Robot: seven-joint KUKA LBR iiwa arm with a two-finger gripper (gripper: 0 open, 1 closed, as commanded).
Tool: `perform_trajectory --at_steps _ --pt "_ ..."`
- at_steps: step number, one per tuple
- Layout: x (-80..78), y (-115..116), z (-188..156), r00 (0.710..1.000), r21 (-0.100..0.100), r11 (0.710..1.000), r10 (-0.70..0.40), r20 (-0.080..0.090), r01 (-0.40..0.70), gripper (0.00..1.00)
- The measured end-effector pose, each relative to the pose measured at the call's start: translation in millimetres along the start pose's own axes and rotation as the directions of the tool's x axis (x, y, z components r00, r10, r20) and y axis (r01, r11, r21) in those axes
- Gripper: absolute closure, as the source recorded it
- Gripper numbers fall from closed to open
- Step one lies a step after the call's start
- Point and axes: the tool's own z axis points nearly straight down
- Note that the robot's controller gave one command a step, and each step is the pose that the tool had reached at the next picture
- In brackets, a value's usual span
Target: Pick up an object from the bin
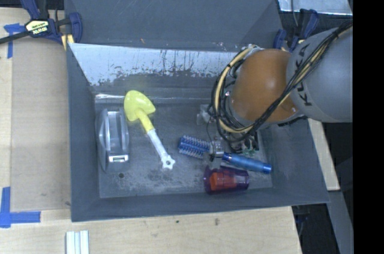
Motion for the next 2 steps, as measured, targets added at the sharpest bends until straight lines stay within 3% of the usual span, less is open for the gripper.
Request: perform_trajectory --at_steps 1,2 --pt "8.0 -3.7 9.0 1.0 0.007 1.0 -0.005 -0.022 0.005 1.0" --pt "8.0 -3.7 9.0 1.0 0.007 1.0 -0.005 -0.023 0.005 1.0"
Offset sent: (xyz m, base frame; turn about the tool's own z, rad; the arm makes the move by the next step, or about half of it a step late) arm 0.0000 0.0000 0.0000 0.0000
